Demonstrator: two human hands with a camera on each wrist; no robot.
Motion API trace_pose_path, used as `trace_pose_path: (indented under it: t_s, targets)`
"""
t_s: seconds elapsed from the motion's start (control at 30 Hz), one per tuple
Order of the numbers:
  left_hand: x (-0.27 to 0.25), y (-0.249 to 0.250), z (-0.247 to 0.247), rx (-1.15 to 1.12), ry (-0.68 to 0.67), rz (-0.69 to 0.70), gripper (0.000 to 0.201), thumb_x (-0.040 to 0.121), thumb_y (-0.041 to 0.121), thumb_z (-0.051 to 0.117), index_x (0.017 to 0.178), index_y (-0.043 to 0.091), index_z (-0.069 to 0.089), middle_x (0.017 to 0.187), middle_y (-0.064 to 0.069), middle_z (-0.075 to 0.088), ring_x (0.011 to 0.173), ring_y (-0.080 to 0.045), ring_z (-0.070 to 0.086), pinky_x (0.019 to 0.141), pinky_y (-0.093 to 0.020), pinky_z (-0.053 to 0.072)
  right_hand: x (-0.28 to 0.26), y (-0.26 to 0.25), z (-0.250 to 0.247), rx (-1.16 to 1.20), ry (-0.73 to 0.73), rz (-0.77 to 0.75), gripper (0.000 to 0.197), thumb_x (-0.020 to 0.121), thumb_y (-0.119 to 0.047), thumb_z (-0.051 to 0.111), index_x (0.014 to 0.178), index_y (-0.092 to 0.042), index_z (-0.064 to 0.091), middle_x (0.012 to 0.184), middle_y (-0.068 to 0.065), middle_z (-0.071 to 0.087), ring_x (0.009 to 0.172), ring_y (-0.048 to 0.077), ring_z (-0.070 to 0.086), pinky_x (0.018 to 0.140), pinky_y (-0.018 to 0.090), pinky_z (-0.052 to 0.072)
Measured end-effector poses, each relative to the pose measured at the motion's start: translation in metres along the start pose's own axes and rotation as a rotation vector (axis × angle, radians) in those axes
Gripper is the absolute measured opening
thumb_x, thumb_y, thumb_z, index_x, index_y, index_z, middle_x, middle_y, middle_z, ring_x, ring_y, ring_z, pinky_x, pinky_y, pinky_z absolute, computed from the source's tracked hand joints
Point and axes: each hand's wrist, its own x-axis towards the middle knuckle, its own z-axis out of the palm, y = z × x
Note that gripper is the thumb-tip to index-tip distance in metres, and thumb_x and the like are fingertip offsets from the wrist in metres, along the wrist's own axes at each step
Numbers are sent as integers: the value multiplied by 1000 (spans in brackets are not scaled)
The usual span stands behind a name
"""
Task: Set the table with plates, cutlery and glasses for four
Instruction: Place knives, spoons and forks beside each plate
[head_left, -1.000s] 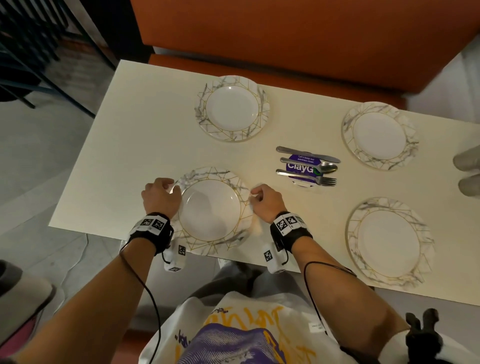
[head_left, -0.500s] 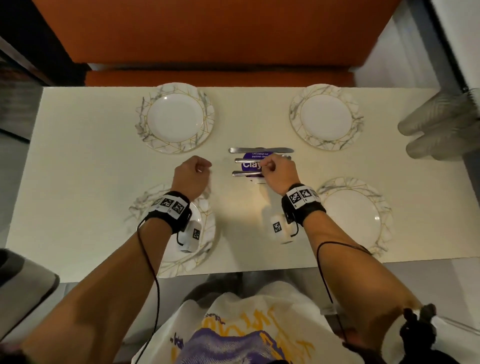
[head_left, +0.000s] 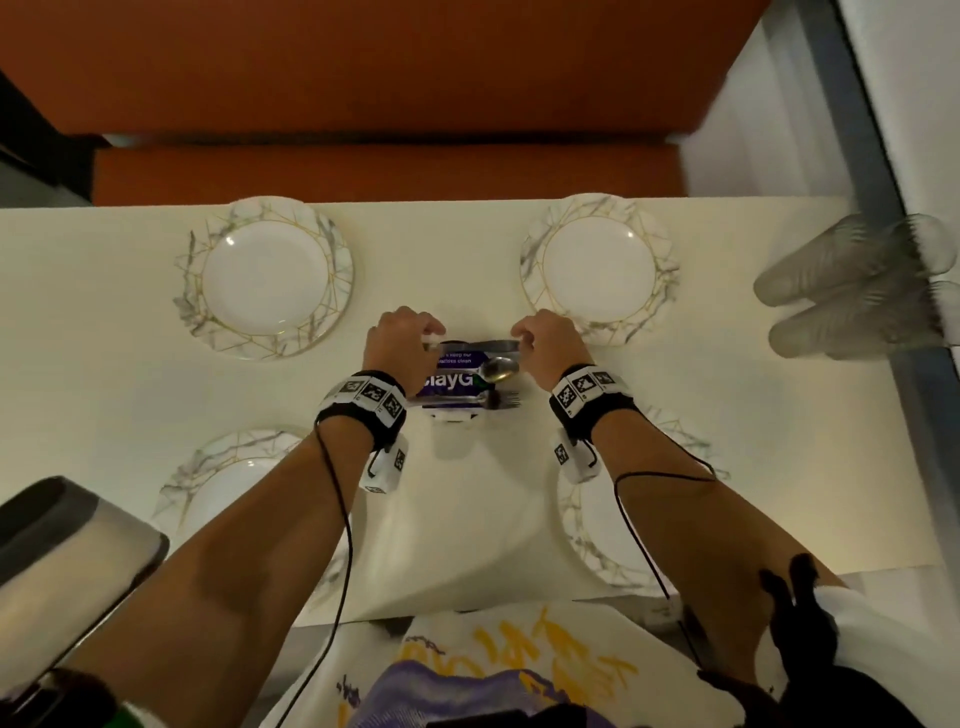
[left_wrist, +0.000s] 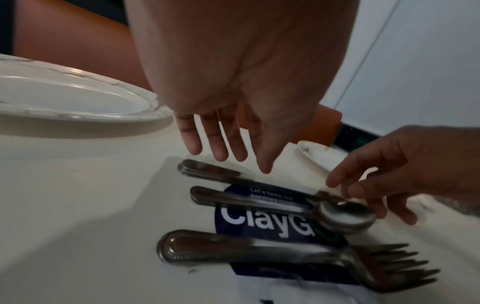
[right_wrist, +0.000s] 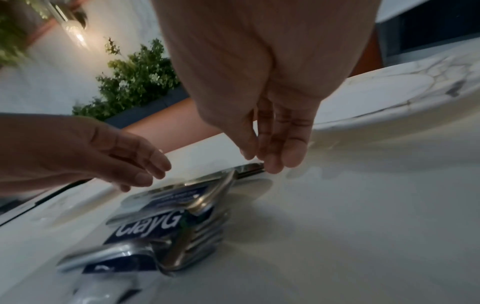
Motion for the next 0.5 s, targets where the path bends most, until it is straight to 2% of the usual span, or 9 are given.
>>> trace_pose_path:
  t_s: [0.13, 0.27, 0.37, 0.5]
  targets:
    - [8, 4, 7, 133, -30, -27, 20, 96, 29, 64, 114, 29, 73, 115, 0, 65, 110, -25, 56, 98, -43, 43, 8, 10, -1, -20, -81, -36, 17, 94, -7, 65, 109, -8, 74, 100, 1, 57, 88, 18, 56, 82, 25, 42]
    - [11, 4, 8, 181, -28, -28, 15, 97, 30, 64, 107, 28, 74, 108, 0, 66, 108, -26, 55, 98, -44, 40, 12, 14, 1, -34, -85, -88, 17, 97, -10, 64, 108, -8, 76, 98, 2, 57, 86, 19, 57, 82, 27, 48]
    - [13, 4, 7, 186, -53, -5, 15, 95, 29, 66, 108, 26, 74, 107, -1, 67, 106, -25, 55, 96, -43, 41, 13, 15, 1, -61, -109, -107, 16, 96, -13, 66, 109, -8, 75, 103, 4, 59, 87, 19, 57, 82, 26, 47]
    - [17, 3, 6, 134, -97, 5, 16, 90, 23, 75, 106, 19, 75, 104, -3, 66, 104, -26, 54, 94, -43, 45, 15, 17, 5, -45, -116, -96, 16, 94, -11, 68, 108, -6, 74, 106, 5, 57, 90, 22, 59, 88, 33, 54]
